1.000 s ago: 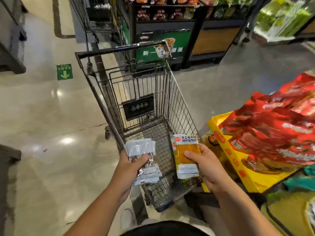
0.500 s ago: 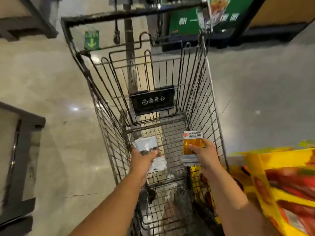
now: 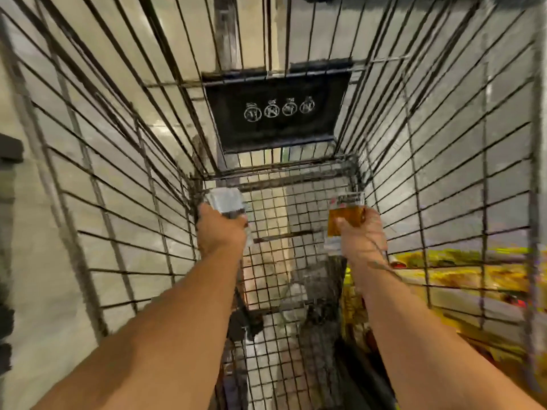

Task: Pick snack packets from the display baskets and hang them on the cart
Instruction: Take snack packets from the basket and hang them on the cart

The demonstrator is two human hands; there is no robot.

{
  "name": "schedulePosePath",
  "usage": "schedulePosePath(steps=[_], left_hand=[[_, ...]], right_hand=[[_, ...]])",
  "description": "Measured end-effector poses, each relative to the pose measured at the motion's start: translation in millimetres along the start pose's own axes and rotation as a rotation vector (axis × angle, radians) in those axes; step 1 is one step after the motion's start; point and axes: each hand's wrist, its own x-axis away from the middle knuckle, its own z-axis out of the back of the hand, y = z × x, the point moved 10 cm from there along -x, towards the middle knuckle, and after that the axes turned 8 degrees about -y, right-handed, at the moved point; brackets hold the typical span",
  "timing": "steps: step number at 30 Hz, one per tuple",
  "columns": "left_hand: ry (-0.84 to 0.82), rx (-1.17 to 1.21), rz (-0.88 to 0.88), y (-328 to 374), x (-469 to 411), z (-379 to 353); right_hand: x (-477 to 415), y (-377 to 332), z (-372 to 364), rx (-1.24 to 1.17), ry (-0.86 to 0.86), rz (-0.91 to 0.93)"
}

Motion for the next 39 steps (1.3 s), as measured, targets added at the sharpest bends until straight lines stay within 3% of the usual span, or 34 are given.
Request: schedulePosePath(steps=[8, 11, 18, 26, 33, 36, 39], left_hand=[[0.07, 0.043, -0.063, 24, -53, -10], [0.075, 0.044, -0.041, 22, -60, -10], [0.08, 0.032, -0.029, 10, -59, -11], [0.206, -0.324, -0.299, 38, -40, 1], [-0.035, -0.176, -0.312, 22, -52, -20], [0.064, -0.37, -0.315, 24, -52, -16], [0.12, -0.732, -0.547, 40, -35, -27]], right_hand=[[-133, -17, -21, -0.153, 0.03, 0.098], [-107, -45, -13, -0.145, 0.068, 0.127], [-108, -23, -22, -0.303, -0.016, 0.177], [-111, -1, -31, -0.296, -0.056, 0.197], [-107, -1, -32, -0.384, -0.041, 0.231], [-107, -4, -33, -0.364, -0.053, 0.243], [-107, -4, -32, -0.329, -0.049, 0.273]])
